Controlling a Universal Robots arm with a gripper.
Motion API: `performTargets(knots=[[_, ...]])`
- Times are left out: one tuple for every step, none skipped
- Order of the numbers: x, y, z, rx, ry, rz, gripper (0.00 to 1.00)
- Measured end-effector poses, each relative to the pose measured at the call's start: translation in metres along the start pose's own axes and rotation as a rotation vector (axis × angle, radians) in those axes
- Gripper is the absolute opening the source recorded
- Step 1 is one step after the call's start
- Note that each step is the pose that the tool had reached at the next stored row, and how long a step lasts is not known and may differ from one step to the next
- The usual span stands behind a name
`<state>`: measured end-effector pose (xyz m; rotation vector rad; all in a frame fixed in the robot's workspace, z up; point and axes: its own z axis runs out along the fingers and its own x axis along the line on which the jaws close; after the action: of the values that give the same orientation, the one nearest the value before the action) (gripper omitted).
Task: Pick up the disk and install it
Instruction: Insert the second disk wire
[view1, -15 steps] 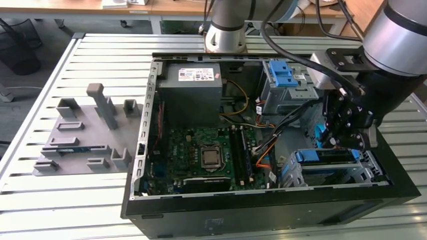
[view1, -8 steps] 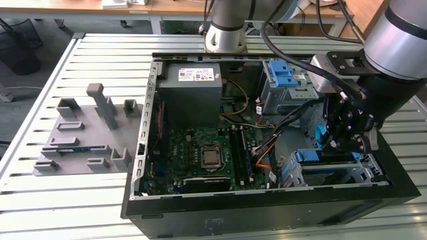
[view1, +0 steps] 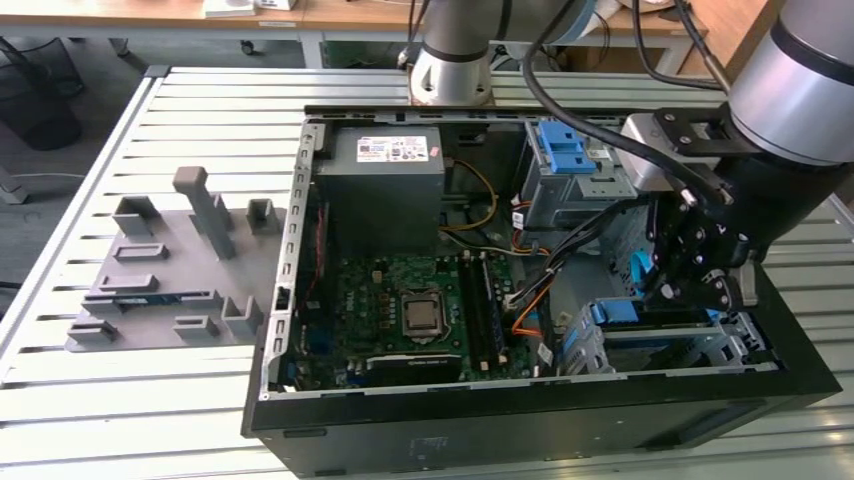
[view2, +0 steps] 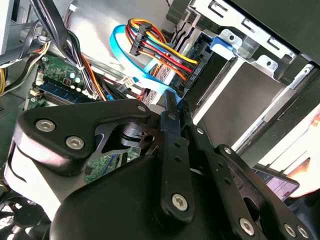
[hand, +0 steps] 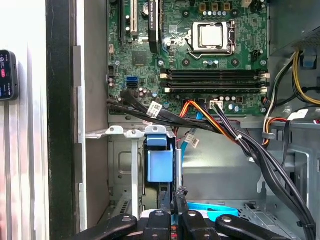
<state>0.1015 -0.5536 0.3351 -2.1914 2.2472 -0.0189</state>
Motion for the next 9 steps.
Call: performTargets(knots=[[0.0001, 0.0000, 0.0001, 0.0000, 0.0002, 0.000, 0.16], [0.0002, 0.0000, 0.0002, 0.0000, 0.0004, 0.000, 0.16], [0.0002, 0.0000, 0.0004, 0.0000, 0.0003, 0.000, 0.16], [0.0002, -0.0002, 0.0005, 0.0000, 0.0003, 0.000, 0.16], [0.0002, -0.0004, 0.0006, 0.0000, 0.0001, 0.000, 0.16], [0.0002, -0.0006, 0.0008, 0.0000, -0.0002, 0.000, 0.16], [0.0002, -0.0008, 0.0009, 0.0000, -0.0004, 0.000, 0.16], [0.0002, -0.0009, 0.0010, 0.0000, -0.0007, 0.000, 0.16], [0.0002, -0.0010, 0.0010, 0.0000, -0.0007, 0.000, 0.16]])
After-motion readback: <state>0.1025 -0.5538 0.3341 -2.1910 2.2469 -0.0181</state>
